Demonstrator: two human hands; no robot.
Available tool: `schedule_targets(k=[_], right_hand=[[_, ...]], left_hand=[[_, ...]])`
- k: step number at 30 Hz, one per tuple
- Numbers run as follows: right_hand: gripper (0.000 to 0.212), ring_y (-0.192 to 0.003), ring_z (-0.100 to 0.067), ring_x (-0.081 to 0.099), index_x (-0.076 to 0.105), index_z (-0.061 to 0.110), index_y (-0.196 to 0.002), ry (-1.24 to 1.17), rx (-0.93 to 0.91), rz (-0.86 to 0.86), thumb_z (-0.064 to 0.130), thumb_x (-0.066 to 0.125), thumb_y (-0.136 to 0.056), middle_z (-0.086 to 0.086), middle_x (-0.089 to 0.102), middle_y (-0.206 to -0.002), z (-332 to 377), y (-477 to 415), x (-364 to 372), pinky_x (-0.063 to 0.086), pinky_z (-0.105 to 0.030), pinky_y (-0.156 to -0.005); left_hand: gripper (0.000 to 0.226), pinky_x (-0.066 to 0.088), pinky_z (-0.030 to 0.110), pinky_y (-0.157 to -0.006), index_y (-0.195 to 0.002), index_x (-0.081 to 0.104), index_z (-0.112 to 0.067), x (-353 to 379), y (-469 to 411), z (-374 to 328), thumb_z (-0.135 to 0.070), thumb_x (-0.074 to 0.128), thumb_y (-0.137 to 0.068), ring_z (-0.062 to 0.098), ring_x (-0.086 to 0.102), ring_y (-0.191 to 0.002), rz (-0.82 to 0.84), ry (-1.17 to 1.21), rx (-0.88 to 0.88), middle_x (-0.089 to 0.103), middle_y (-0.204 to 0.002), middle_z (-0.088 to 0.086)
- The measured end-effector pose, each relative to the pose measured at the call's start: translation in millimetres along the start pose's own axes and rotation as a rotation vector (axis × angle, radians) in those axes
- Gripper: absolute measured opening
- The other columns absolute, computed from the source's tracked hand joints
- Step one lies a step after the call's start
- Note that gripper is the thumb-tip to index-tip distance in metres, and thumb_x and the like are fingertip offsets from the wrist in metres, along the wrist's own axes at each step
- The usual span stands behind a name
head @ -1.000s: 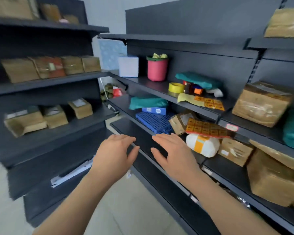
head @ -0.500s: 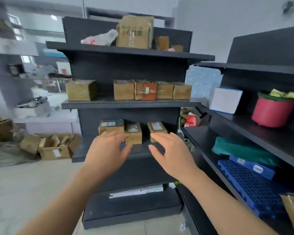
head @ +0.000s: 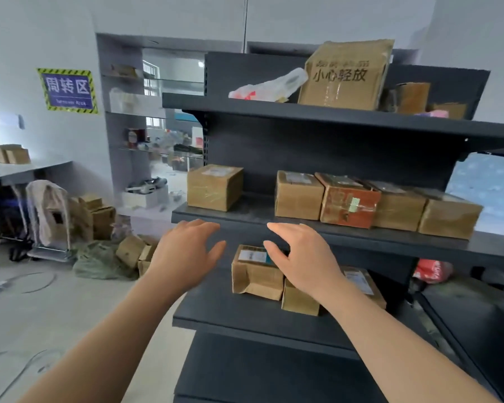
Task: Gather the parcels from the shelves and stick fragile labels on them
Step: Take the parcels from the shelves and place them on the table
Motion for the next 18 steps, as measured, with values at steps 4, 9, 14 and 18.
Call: schedule_targets(k=[4,9,14,18], right_hand=[[0.042,-0.124,-0.012,0.048,0.053,0.023,-0.133,0.008,-0.004,-0.022,0.040,0.049,-0.095,0.006,0.056,-0.134,0,-65,36,0.034,-0.029,-0.105],[0.044,-0.124,-0.013,0.049,0.052,0.022,-0.134,0.006,0.054,-0.047,0.042,0.049,-0.094,0.004,0.055,-0.135,1,-148,75,0.038,-0.031,-0.103],[0.051,-0.110,-0.014,0.059,0.048,0.024,-0.137,-0.035,0.156,-0.054,0.048,0.049,-0.092,0.004,0.050,-0.140,-13,-213,111,0.047,-0.030,-0.092],[0.059,-0.112,-0.015,0.057,0.044,0.024,-0.139,-0.053,0.199,-0.022,0.053,0.052,-0.089,0.004,0.048,-0.141,-25,-247,141,0.048,-0.030,-0.090]], left_hand=[[0.044,0.045,0.037,-0.092,-0.130,0.053,-0.028,16,-65,50,-0.047,0.049,-0.090,0.020,0.053,-0.114,-0.001,-0.022,0.011,0.059,-0.127,-0.004],[0.049,0.044,0.039,-0.092,-0.134,0.048,-0.026,33,-146,107,-0.048,0.049,-0.090,0.024,0.051,-0.117,0.028,-0.029,0.042,0.054,-0.134,-0.001],[0.056,0.043,0.041,-0.098,-0.139,0.042,-0.029,61,-213,144,-0.052,0.051,-0.088,0.025,0.045,-0.124,0.084,0.002,0.104,0.044,-0.142,0.002],[0.071,0.039,0.045,-0.103,-0.144,0.032,-0.035,88,-252,164,-0.063,0.053,-0.082,0.029,0.036,-0.133,0.160,0.062,0.101,0.030,-0.151,0.006]])
Point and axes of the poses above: each hand's wrist, its own y-axis away from the middle knuckle, its own x-axis out of the palm, z = x × y, the point moved 9 cm from there along -y, towards the middle knuckle
